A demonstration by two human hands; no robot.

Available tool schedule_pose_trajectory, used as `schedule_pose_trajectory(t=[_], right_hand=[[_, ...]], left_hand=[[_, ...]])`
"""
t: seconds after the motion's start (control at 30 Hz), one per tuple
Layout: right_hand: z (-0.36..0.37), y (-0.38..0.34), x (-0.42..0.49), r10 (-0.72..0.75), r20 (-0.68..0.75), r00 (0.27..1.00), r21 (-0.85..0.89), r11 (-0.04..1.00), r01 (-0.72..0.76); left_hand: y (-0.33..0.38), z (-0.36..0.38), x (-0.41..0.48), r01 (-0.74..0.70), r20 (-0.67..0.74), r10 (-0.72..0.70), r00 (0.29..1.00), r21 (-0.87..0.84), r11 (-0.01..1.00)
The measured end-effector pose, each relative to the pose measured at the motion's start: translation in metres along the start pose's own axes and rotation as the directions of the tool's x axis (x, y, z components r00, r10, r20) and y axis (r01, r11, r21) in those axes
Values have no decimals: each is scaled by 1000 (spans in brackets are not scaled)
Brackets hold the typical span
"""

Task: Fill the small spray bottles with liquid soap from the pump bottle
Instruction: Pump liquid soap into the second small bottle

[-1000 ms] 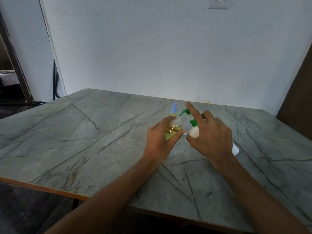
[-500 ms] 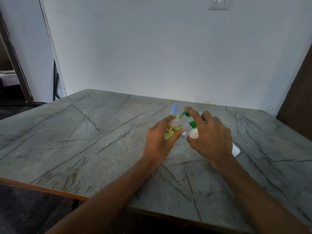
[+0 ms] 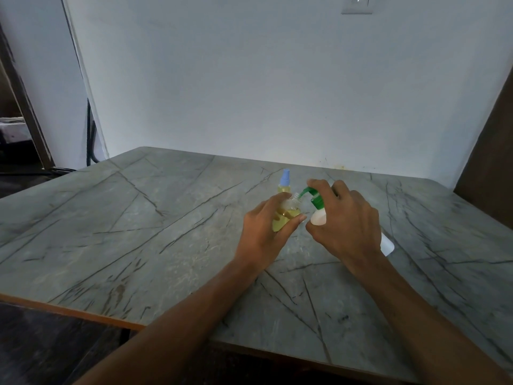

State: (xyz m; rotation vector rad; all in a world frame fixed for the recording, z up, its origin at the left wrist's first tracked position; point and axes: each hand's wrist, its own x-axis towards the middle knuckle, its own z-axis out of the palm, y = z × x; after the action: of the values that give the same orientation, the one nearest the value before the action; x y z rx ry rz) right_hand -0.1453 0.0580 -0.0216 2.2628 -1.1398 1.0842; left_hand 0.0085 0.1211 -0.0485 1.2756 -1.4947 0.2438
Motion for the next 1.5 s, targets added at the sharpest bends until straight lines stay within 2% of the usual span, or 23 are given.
schedule_pose_trajectory(t=[0.7,1.23,1.5], right_hand=[[-2,-2,-3,-31,7,999,-124,992,32],[2,-2,2,-17,-10,1000,-12,1000,17],[1,-3,-1,-23,-27,999,-51,998,21]], left_hand=[[2,-4,2,37,-27,-36,999,13,999],[3,-1,0,-11,-8,11,1000,13,1000],[3,-2,2,53,-25,-54,998,-22,998]])
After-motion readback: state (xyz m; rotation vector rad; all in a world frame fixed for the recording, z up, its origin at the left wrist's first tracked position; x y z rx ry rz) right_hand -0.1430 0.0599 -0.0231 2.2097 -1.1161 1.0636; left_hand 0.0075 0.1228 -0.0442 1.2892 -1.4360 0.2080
